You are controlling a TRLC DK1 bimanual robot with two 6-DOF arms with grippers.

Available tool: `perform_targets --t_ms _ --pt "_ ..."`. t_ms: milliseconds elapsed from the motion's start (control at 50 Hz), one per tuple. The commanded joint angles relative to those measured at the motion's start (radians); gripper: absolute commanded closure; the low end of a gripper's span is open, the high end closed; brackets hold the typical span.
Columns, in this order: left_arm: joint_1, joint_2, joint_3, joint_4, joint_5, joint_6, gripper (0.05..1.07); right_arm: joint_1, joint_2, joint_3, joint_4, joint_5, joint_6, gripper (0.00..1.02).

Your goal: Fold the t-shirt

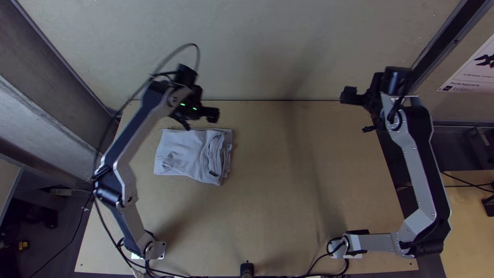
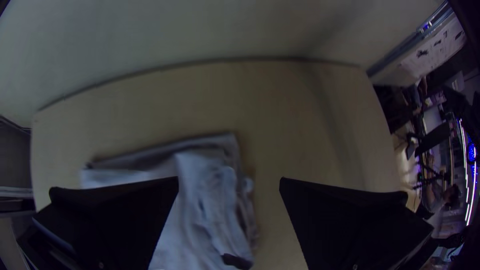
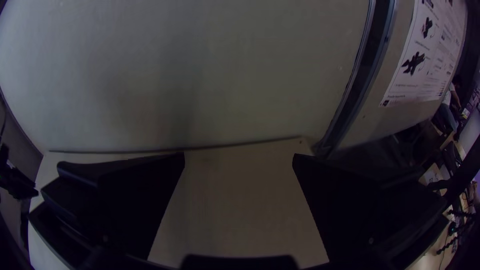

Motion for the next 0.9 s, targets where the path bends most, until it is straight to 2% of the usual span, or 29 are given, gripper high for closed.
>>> perform_targets --t_ms 0,220,360,500,720,880 --pt "0.068 -0.098 -0.024 -0.003 0.007 0.081 0.10 -0.030 -0.026 0.082 0.016 -0.012 -0.032 0.03" --pt "0.235 -0.221 -0.031 0.019 0.018 0.164 0.10 -0.081 -0.049 0.197 0.032 -0.047 -0.075 0.03" --pt "0.329 -0.313 -0.051 0.050 0.021 0.188 0.10 -0.088 -0.118 0.197 0.059 -0.051 -0.125 0.03" --pt "0.384 -0.435 -0.145 0.109 0.022 0.216 0.10 -0.101 -0.215 0.151 0.073 -0.058 -0.141 0.03" --pt "0.395 -0.747 -0.508 0.370 0.019 0.234 0.10 -0.102 -0.448 -0.073 0.145 -0.062 -0.167 0.03" --pt "0.393 -0.951 -0.749 0.513 0.019 0.256 0.10 -0.096 -0.676 -0.347 0.311 -0.097 -0.187 0.03"
